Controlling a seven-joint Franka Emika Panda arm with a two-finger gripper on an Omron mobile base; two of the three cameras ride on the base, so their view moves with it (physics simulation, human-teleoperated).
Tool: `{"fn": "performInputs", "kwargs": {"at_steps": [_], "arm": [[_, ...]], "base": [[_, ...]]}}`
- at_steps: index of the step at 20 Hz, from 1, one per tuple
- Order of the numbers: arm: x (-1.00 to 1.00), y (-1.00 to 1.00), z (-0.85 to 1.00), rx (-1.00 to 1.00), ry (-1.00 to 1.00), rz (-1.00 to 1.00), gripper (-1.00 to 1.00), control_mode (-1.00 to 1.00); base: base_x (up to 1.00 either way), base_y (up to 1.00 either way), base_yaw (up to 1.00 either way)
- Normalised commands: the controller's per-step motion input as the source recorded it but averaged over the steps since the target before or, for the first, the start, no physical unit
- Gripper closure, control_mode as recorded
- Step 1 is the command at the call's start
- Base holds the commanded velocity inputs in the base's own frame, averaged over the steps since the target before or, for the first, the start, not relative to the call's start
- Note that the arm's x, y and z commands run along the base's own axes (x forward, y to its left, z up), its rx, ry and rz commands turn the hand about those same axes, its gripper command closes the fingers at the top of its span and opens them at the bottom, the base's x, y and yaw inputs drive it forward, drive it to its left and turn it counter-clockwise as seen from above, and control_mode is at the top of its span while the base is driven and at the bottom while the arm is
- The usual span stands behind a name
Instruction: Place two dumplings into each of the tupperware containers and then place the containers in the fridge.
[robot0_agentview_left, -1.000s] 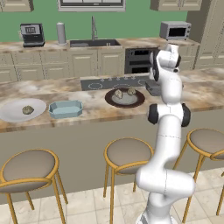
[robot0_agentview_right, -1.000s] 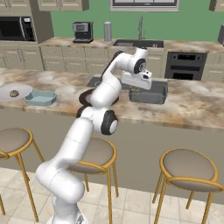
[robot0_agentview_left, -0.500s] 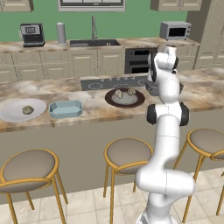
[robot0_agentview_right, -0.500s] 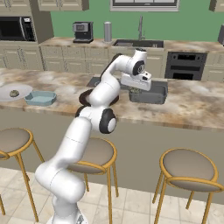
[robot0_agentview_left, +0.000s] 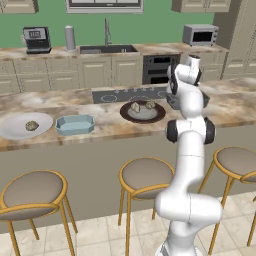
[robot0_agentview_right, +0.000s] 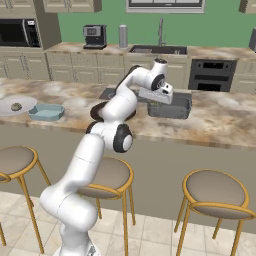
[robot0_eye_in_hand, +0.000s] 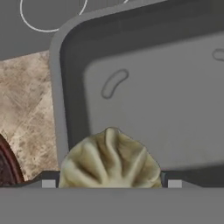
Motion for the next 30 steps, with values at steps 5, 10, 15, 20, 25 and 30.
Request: {"fn": "performInputs", "kwargs": {"at_steps": [5, 10, 15, 20, 25, 30], "arm": [[0.46, -0.03, 0.00, 0.00, -0.15, 0.00, 1.00, -1.00], [0.15, -0.07, -0.04, 0.00, -0.07, 0.00, -1.00, -1.00], [0.00, -0.01, -0.03, 0.00, 0.00, 0.00, -1.00, -1.00], [0.00, 0.00, 0.00, 0.00, 0.00, 0.00, -1.00, -1.00], [0.03, 0.00, 0.00, 0.00, 0.00, 0.00, -1.00, -1.00], [-0.01, 0.03, 0.02, 0.00, 0.00, 0.00, -1.00, -1.00]], "base": [[0.00, 0.00, 0.00], [0.00, 0.00, 0.00], [0.00, 0.00, 0.00], [0.00, 0.00, 0.00], [0.00, 0.00, 0.00], [0.00, 0.00, 0.00]]}}
